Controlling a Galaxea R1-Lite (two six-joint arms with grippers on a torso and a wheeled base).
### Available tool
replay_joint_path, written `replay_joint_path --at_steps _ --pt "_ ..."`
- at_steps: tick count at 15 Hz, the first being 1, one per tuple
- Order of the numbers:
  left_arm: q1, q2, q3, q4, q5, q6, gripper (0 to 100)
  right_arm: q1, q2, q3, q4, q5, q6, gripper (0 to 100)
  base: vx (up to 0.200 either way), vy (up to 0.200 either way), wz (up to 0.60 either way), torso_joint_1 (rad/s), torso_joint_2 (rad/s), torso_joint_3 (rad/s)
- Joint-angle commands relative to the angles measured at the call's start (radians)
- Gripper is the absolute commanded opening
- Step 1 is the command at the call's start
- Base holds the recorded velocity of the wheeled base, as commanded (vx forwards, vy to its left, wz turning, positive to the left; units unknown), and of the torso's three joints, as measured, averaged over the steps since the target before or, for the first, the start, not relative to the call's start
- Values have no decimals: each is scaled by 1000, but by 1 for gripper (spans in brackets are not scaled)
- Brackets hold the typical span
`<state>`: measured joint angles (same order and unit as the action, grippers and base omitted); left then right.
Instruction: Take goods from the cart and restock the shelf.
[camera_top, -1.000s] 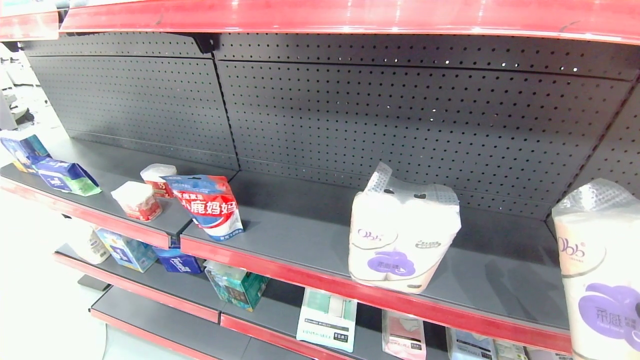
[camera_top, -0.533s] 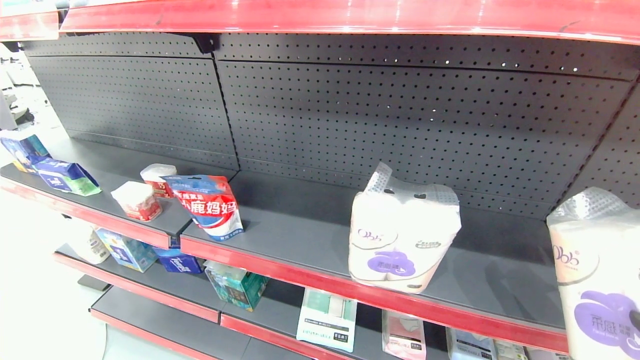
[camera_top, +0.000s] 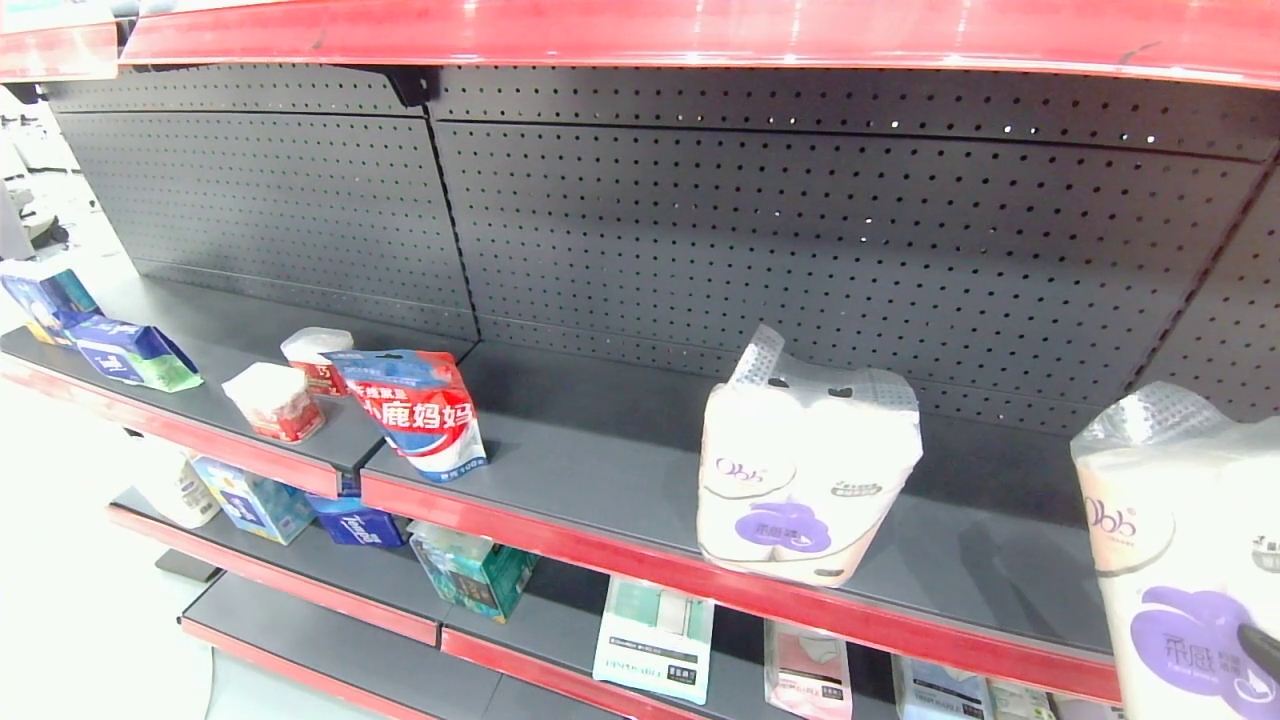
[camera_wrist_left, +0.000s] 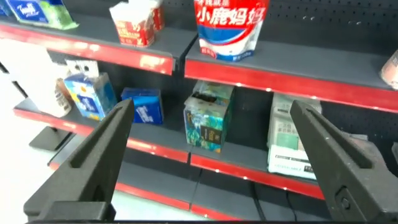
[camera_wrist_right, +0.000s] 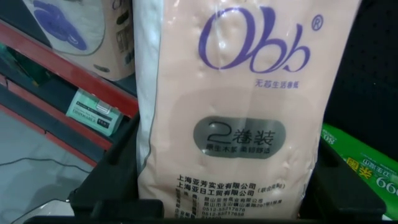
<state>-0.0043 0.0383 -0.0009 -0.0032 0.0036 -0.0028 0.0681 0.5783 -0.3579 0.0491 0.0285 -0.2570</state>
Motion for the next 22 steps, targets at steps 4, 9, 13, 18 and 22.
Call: replay_joint_path --at_steps 4,9,13,18,22 --pt "1 -34 -1 0 -1 0 100 1 141 0 -35 10 2 0 0 0 0 0 0 0" --pt "1 -34 -1 0 -1 0 100 1 416 -4 -273 70 -4 0 0 0 0 0 0 0" --pt "1 -34 1 0 -1 0 100 -8 660 -15 -456 116 -7 0 0 0 0 0 0 0" --pt "1 -34 -1 0 -1 0 100 -42 914 -107 -638 131 -27 0 0 0 0 0 0 0" --pt "1 -34 -1 0 -1 0 100 -44 1029 -263 -641 252 -28 0 0 0 0 0 0 0"
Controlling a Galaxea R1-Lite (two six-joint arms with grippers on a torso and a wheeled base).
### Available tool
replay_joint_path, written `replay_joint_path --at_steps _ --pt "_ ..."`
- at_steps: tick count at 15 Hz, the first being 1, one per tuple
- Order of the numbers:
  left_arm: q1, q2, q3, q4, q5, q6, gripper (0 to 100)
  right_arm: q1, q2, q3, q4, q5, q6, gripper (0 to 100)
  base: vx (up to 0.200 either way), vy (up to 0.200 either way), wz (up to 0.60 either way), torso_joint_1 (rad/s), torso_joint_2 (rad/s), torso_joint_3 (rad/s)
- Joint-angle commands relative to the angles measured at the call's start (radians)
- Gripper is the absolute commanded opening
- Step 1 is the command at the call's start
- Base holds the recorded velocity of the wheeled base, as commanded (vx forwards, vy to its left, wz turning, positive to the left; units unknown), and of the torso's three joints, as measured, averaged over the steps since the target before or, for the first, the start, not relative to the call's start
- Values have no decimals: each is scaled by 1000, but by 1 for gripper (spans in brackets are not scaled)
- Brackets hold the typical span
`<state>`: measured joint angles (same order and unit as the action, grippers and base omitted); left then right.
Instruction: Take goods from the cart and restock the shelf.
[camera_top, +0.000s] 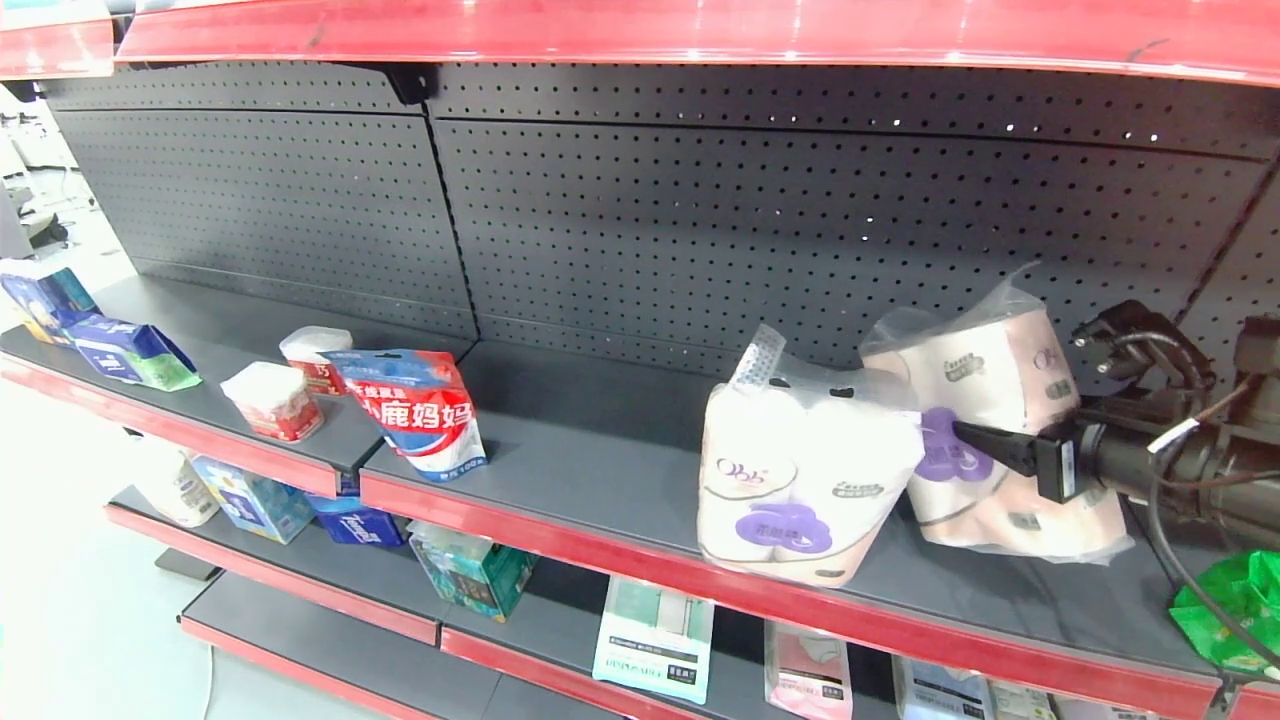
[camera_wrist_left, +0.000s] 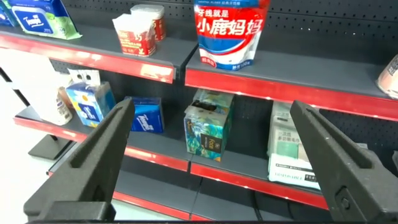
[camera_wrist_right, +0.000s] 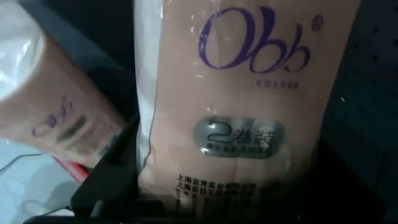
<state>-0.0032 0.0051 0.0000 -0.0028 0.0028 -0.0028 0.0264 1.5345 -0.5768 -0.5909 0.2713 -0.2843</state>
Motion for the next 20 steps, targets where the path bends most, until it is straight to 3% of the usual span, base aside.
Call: replay_joint_path --at_steps 1,6,14,20 --pt "0 -1 0 0 0 0 100 -5 98 -75 -4 100 -3 0 0 0 0 0 0 0" --pt "0 -1 0 0 0 0 100 -34 268 -181 -122 338 -23 0 0 0 0 0 0 0" --pt "0 -1 0 0 0 0 100 41 521 -446 -222 384 -6 0 0 0 0 0 0 0" --pt "0 -1 0 0 0 0 100 61 576 -452 -222 404 -29 0 0 0 0 0 0 0"
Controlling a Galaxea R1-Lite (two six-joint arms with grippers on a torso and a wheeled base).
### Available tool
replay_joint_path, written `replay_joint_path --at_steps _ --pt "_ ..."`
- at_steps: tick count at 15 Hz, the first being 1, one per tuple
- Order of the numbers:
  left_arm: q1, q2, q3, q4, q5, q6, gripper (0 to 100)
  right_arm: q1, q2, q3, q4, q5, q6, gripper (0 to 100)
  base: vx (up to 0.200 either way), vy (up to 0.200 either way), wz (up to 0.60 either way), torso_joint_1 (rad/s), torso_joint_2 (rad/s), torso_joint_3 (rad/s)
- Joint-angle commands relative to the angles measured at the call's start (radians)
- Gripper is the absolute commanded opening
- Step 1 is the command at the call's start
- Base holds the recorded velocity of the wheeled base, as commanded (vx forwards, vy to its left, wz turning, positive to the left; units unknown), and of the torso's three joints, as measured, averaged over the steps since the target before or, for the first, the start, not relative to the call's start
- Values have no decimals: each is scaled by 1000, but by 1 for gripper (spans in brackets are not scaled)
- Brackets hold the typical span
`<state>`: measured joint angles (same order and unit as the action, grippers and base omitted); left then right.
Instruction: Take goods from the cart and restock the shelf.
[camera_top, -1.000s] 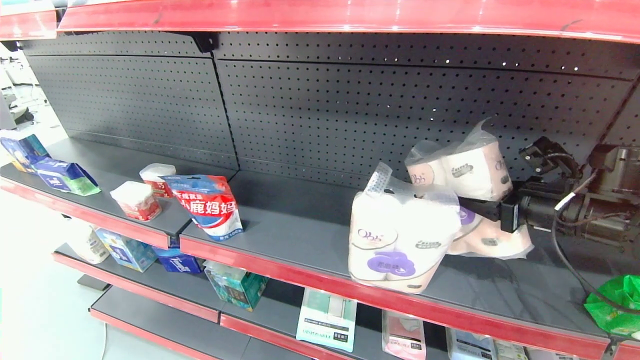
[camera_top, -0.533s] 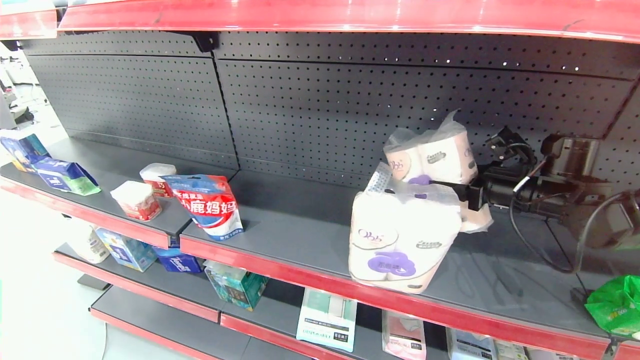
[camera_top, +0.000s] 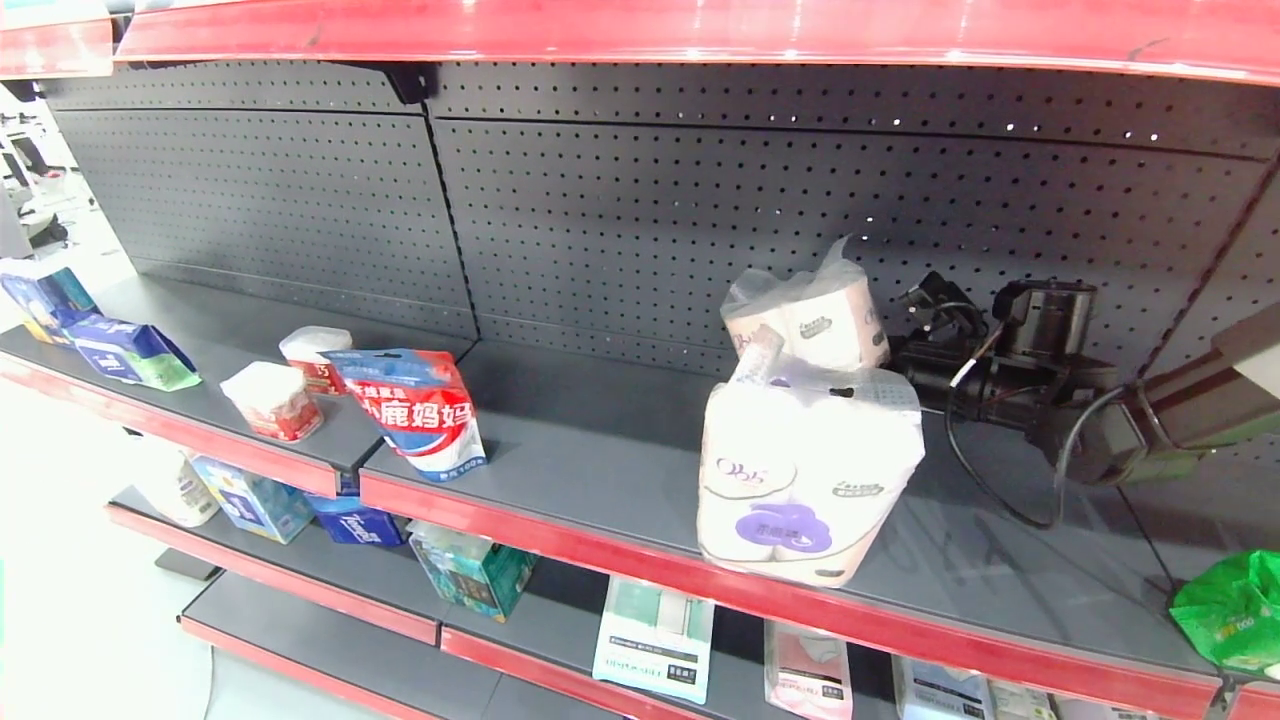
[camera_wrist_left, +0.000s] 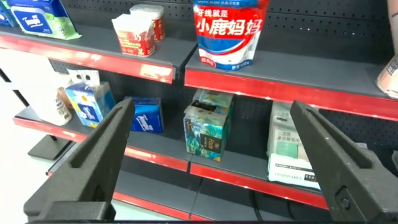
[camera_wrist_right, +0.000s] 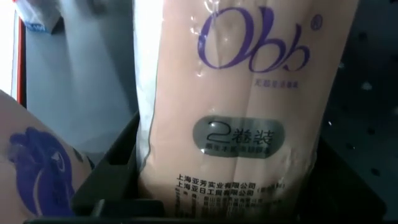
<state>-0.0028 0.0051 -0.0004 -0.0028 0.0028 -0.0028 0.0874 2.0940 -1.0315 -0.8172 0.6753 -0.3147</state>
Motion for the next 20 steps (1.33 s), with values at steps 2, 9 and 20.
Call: replay_joint_path --at_steps 2,9,20 --pt "0 -1 -1 0 0 0 100 -35 15 7 12 30 -66 0 0 0 0 0 0 0" --pt "0 -1 0 0 0 0 100 -173 8 126 15 170 -222 0 0 0 0 0 0 0" --pt "0 -2 -1 0 0 0 100 -187 50 192 6 386 -305 0 0 0 0 0 0 0"
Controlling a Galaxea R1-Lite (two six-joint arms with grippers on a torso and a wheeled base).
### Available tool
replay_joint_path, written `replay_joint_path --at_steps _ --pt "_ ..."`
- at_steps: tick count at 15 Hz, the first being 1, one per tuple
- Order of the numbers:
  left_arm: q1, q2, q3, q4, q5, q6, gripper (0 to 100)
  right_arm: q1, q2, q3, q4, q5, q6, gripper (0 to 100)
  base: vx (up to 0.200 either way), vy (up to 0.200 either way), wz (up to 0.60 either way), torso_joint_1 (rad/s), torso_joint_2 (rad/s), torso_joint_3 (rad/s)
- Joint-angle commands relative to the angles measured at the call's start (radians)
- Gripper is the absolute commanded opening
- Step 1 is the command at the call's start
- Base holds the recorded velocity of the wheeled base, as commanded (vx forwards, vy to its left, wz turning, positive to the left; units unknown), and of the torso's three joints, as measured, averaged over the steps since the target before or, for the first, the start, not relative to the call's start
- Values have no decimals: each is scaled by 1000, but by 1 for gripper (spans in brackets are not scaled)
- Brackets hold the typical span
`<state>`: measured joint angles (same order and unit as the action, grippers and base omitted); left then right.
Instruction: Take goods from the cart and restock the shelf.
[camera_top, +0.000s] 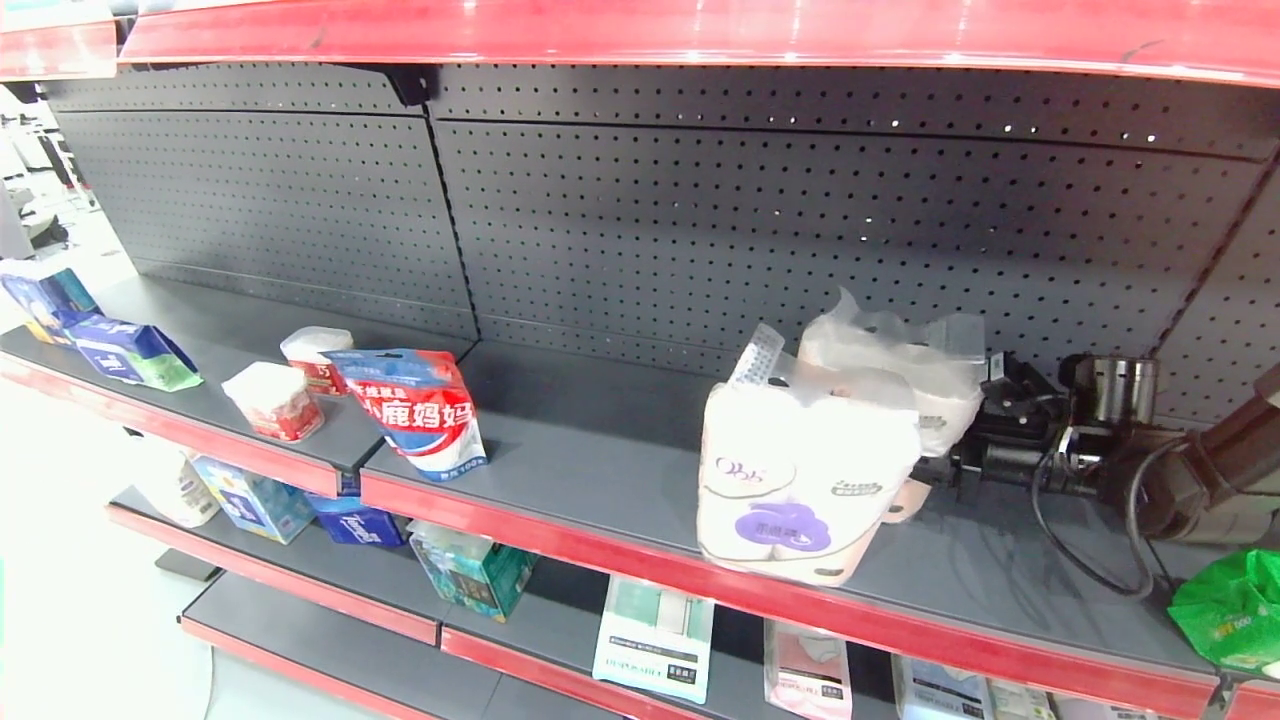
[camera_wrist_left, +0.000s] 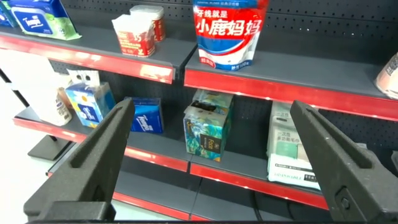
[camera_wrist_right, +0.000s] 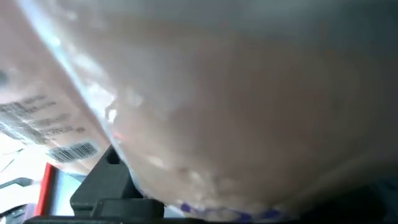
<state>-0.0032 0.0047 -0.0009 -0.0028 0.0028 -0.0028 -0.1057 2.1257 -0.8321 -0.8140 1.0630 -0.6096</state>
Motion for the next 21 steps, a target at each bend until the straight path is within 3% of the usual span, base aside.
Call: replay_joint_path --at_steps 1,9,21 --pt "0 0 1 0 0 0 100 11 25 -16 3 -1 -18 0 0 0 0 0 0 0" --pt "0 0 1 0 0 0 100 64 95 -183 3 -43 -13 0 0 0 0 0 0 0" --pt "0 0 1 0 0 0 100 78 106 -225 4 35 -9 0 0 0 0 0 0 0"
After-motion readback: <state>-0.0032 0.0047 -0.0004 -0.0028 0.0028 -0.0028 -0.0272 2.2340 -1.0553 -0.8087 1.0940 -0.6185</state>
